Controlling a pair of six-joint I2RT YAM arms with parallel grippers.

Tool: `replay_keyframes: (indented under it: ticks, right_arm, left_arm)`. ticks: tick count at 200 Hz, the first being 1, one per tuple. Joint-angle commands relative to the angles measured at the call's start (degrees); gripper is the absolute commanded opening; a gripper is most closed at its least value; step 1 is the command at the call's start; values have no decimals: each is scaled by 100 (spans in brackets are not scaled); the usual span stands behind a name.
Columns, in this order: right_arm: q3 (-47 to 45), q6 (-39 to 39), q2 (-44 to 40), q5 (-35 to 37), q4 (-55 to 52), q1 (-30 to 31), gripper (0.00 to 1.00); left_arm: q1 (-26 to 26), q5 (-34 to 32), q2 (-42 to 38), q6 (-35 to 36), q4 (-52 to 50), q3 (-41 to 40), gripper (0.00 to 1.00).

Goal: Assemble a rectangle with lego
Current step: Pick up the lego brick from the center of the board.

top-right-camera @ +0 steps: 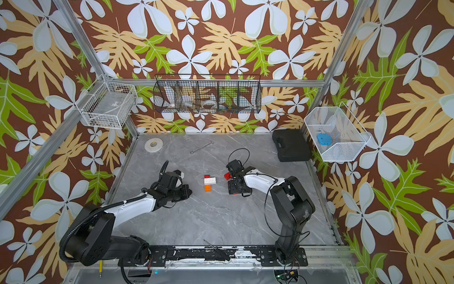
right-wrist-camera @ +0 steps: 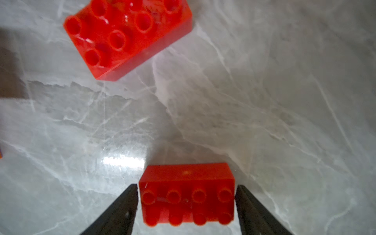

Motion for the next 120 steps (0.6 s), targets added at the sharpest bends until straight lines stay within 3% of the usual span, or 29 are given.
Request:
replay_keyframes:
  ticks: [1,85,120]
  right_arm:
    - [10,70,20,49,47,4,75]
    - [60,18,159,160,69,16,66]
    - [152,-43,169,213,-46,52,54]
  left_arm:
    - [1,34,-10,88,105,-7,7]
    - [1,41,-122,94,86,-120,8]
    - [1,-17,-233,127,19,-151,8]
